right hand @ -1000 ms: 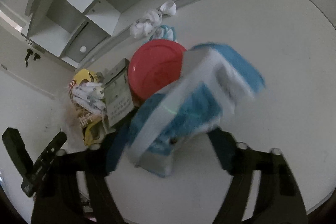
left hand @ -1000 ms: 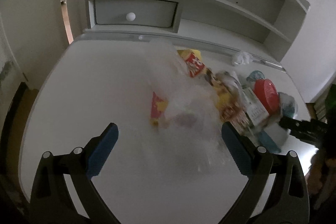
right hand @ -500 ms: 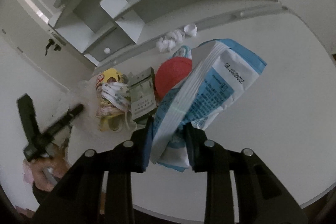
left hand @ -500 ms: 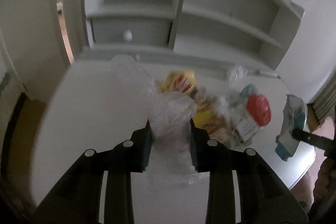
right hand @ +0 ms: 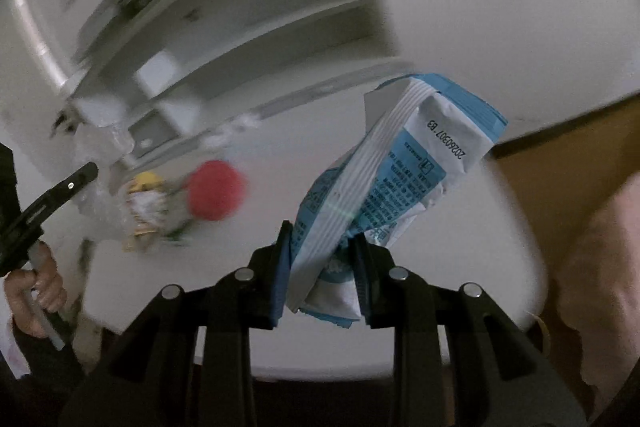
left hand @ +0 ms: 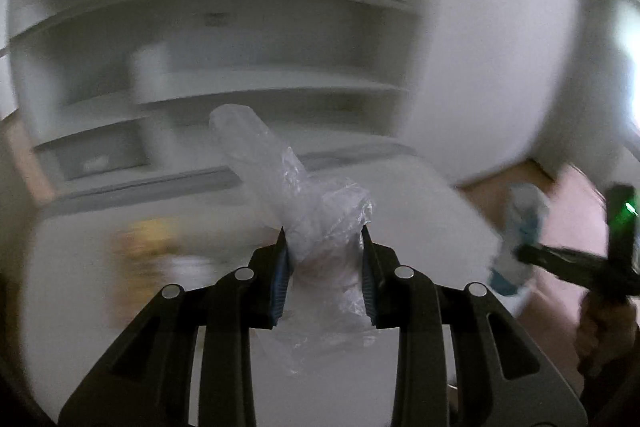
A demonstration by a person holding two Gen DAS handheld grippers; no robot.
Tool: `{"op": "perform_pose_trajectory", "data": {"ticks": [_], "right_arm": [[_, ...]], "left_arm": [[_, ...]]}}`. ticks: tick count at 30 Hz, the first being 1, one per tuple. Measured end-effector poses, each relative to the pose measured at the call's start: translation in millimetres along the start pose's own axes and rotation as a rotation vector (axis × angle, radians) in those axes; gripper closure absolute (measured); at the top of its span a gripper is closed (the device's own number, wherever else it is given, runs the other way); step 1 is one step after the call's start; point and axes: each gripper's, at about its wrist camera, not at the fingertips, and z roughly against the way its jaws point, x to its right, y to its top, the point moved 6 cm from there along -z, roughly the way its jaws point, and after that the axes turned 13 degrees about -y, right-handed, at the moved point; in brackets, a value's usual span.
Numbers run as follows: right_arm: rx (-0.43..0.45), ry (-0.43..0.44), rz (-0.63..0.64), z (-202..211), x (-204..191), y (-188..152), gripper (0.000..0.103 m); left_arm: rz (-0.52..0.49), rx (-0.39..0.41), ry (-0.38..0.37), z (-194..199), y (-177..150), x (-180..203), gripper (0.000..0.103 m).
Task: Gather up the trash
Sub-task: 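Carry both items over the black bin and open both tools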
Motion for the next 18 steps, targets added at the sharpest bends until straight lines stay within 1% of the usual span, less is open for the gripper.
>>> {"op": "perform_pose_trajectory", "data": {"ticks": [1, 3, 5, 6, 7, 9, 10, 12, 13, 14, 15, 18], "right_arm": [[0.003, -0.028, -0.024, 3, 18, -3, 0.075], [0.006, -0.109, -0.093, 10, 71, -16, 0.075], [0.004, -0.180, -0.143, 17, 113, -30, 0.075], [0.000, -0.211, -0.169, 19, 133, -39, 0.075], [-0.011, -0.252, -0.200, 20, 159, -51, 0.075], [-0.033, -0.307, -0.242, 20, 196, -69, 0.075], [-0.050, -0.333, -0.261, 18, 215, -81, 0.075], [-0.085, -0.367, -0.296, 12, 244, -104, 0.075], [-0.099, -0.376, -0.310, 8, 254, -113, 0.075], [-0.125, -0.386, -0.329, 2, 268, -127, 0.075], [-0.147, -0.395, -0.339, -6, 279, -139, 0.075], [-0.218, -0.406, -0.350, -31, 300, -171, 0.074]], "left_arm": [[-0.062, -0.021, -0.086, -27, -3, 42, 0.073], [-0.127, -0.055, -0.177, -59, -10, 91, 0.073], [-0.206, -0.114, -0.309, -98, -27, 159, 0.073], [-0.231, -0.134, -0.348, -110, -33, 180, 0.073], [-0.270, -0.157, -0.399, -127, -44, 210, 0.073], [-0.338, -0.215, -0.475, -159, -69, 261, 0.073], [-0.352, -0.233, -0.504, -169, -79, 275, 0.073], [-0.391, -0.303, -0.565, -199, -109, 310, 0.073], [-0.408, -0.334, -0.581, -213, -123, 322, 0.073], [-0.420, -0.353, -0.587, -224, -133, 330, 0.073], [-0.442, -0.388, -0.588, -241, -152, 339, 0.073], [-0.462, -0.473, -0.581, -282, -191, 348, 0.073]]}}
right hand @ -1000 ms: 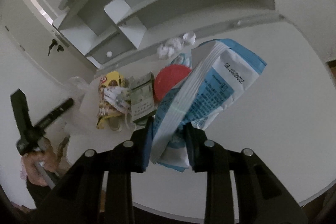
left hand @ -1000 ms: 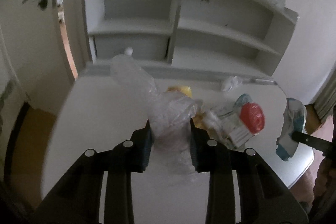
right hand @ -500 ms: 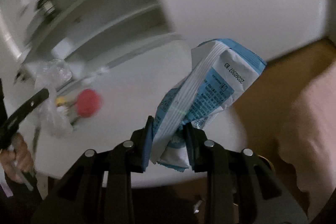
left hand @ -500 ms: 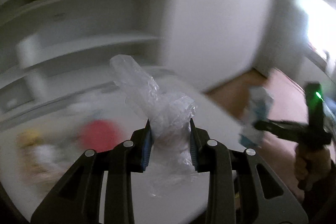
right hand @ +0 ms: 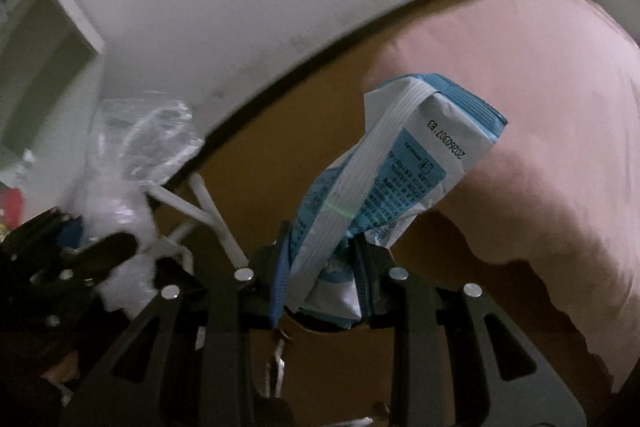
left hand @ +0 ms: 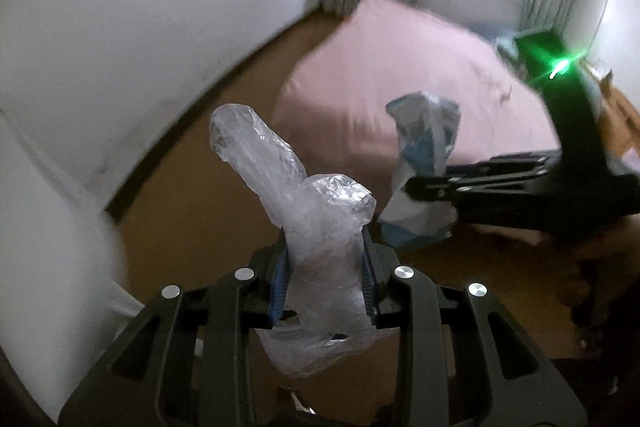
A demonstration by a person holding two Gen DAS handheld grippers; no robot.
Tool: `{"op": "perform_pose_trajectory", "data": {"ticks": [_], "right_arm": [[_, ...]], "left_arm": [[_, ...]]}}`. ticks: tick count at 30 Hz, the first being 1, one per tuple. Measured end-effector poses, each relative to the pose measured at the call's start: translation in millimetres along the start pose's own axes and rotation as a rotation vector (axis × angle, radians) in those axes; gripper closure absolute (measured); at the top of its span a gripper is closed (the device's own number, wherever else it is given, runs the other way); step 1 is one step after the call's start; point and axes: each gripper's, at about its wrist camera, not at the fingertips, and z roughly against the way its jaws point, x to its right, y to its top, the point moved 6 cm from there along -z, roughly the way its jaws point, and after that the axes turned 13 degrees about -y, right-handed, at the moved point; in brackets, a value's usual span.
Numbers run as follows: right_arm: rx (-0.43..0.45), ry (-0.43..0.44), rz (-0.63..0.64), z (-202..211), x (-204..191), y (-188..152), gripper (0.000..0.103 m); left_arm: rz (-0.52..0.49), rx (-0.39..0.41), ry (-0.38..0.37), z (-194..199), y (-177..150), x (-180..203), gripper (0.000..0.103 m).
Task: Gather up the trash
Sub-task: 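Carry both items over the black bin and open both tools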
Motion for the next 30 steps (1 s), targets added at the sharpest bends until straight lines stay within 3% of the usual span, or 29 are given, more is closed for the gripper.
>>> {"op": "perform_pose_trajectory", "data": {"ticks": [6, 9, 12, 16, 18, 23, 26, 27, 30], "right_arm": [[-0.164, 0.016, 0.045, -77, 3, -39, 0.074], [-0.217, 0.022, 0.069, -104, 2, -52, 0.074], [-0.231, 0.033, 0.070, -111, 1, -57, 0.074], [-0.238, 0.052, 0.068, -119, 7, -54, 0.074], [-0.239, 0.057, 0.068, -120, 6, -53, 0.074], [-0.244, 0.080, 0.085, -124, 13, -50, 0.072], [-0.246, 0.071, 0.099, -121, 13, -51, 0.054], [-0.239, 0.060, 0.097, -120, 15, -51, 0.039], [-0.234, 0.041, 0.090, -115, 20, -51, 0.035]], "left_arm": [[0.105, -0.219, -0.036, -99, -47, -37, 0.073], [0.159, -0.264, -0.050, -123, -56, -51, 0.073], [0.170, -0.279, -0.044, -131, -60, -58, 0.072], [0.150, -0.277, -0.023, -132, -64, -55, 0.044], [0.154, -0.260, -0.019, -129, -62, -56, 0.035], [0.146, -0.253, -0.009, -119, -61, -47, 0.033], [0.135, -0.235, 0.002, -109, -59, -46, 0.028], [0.132, -0.229, 0.011, -106, -58, -46, 0.027], [0.123, -0.227, 0.022, -99, -54, -43, 0.027]]}}
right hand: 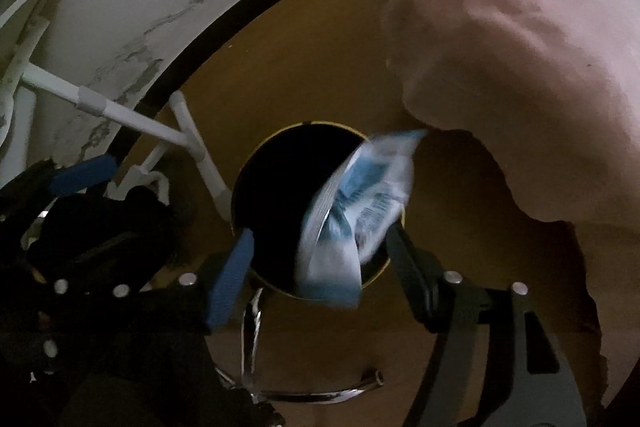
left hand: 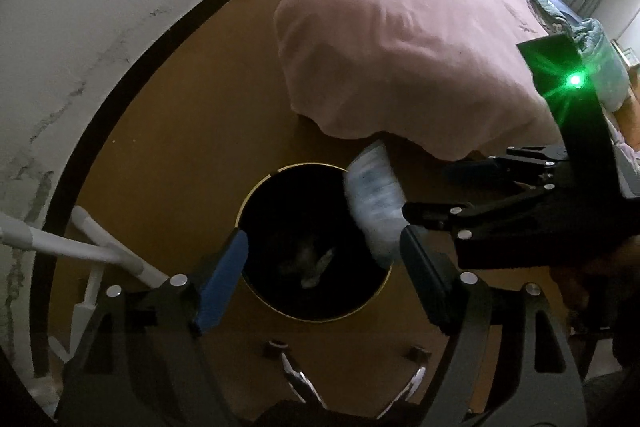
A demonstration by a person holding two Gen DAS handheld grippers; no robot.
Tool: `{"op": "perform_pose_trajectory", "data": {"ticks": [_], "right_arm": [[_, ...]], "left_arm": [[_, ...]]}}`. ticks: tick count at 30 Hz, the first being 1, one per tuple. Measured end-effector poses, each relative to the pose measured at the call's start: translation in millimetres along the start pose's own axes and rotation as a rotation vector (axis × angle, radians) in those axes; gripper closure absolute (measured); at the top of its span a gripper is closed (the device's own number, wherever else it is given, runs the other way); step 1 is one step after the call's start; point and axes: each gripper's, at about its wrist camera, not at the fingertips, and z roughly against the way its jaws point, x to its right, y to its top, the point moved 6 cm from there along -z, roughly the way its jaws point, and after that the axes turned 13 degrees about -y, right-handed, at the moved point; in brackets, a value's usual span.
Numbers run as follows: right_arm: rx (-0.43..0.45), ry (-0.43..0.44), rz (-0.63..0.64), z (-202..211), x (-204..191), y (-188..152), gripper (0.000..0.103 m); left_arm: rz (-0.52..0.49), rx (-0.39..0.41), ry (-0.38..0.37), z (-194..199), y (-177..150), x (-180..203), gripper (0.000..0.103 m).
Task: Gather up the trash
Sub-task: 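Carry both items over the black bin and open both tools, then grasp the red cup lid with right tool while left tool grasps yellow snack wrapper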
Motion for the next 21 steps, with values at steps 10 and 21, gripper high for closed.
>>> {"op": "perform_pose_trajectory", "data": {"ticks": [10, 21], "right_arm": [[0.199, -0.089, -0.046, 122, 10, 18, 0.031], [0.494, 0.103, 0.315, 262, -231, 42, 0.024]], "left_arm": [[-0.018, 0.181, -0.013, 107, 15, 45, 0.010], [0.143, 0.418, 0.347, 315, -74, -28, 0.006]]}}
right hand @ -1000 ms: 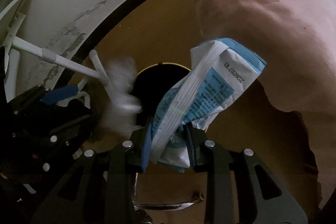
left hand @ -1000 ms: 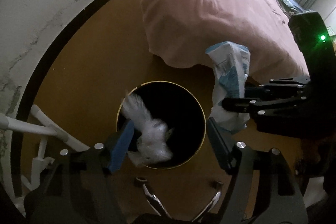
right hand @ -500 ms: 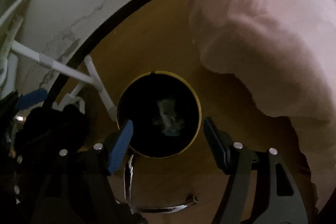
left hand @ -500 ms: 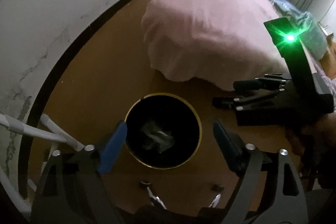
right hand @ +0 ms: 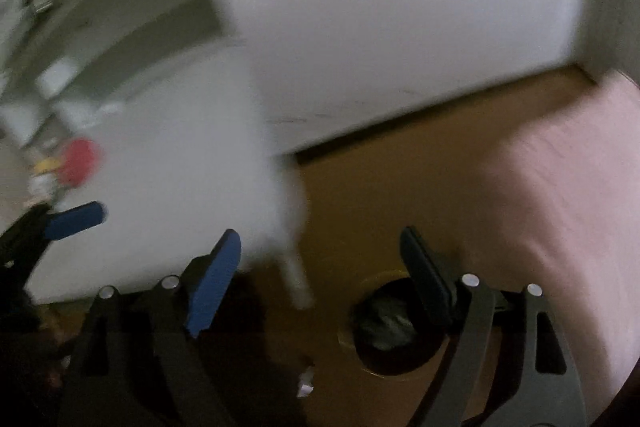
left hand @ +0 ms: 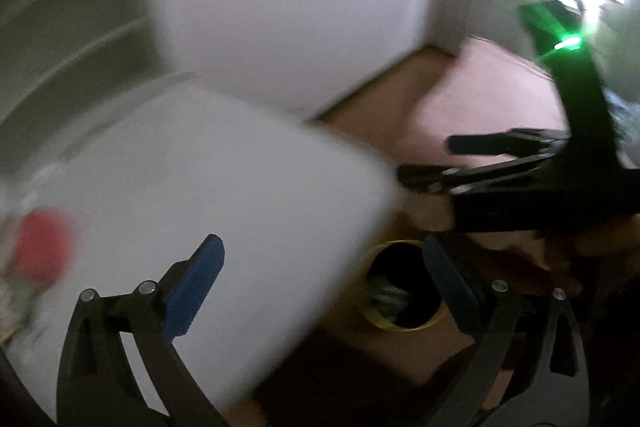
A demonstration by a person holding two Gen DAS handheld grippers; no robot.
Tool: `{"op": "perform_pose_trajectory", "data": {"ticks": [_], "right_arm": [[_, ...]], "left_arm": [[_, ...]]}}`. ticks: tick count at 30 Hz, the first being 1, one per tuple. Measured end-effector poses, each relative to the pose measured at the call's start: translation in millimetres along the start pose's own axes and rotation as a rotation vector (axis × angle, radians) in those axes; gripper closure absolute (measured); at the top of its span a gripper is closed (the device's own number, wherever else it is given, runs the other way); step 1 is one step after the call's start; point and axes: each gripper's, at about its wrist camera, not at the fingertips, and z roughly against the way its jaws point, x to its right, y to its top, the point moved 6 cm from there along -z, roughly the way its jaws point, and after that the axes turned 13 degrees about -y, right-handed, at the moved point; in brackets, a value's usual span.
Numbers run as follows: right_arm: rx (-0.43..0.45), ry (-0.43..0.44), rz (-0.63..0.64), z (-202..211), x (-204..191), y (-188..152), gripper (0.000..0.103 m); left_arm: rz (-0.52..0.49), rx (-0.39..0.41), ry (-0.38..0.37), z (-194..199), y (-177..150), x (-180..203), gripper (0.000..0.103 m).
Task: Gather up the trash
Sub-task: 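Grasp the red cup lid with right tool while left tool grasps yellow snack wrapper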
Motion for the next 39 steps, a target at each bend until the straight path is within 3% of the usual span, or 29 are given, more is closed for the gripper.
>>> {"op": "perform_pose_trajectory", "data": {"ticks": [2, 7, 10, 12, 15, 19, 26, 38, 39], "right_arm": [[0.047, 0.028, 0.075, 7, -45, 16, 0.024], [0.023, 0.230, 0.212, 14, -172, 37, 0.024], [0.016, 0.294, 0.288, 12, -232, 42, 0.024], [0.009, 0.322, 0.341, 7, -273, 47, 0.024], [-0.007, 0.298, 0.366, -11, -305, 58, 0.024], [-0.059, 0.271, 0.339, -45, -322, 68, 0.024], [-0.131, 0.267, 0.305, -83, -334, 73, 0.025], [-0.065, 0.298, 0.350, -49, -320, 69, 0.028], [-0.064, 0.299, 0.352, -47, -318, 66, 0.028]], "left_arm": [[0.088, 0.026, 0.067, 42, -18, -50, 0.006], [0.303, 0.070, 0.264, 129, -68, -154, 0.006], [0.436, 0.097, 0.371, 177, -104, -208, 0.006], [0.503, 0.117, 0.410, 202, -124, -231, 0.006], [0.592, 0.133, 0.419, 223, -151, -258, 0.006], [0.643, 0.134, 0.390, 228, -159, -279, 0.006], [0.671, 0.137, 0.351, 209, -140, -297, 0.006], [0.659, 0.076, 0.473, 184, -131, -322, 0.007], [0.661, 0.071, 0.479, 183, -132, -323, 0.013]]}}
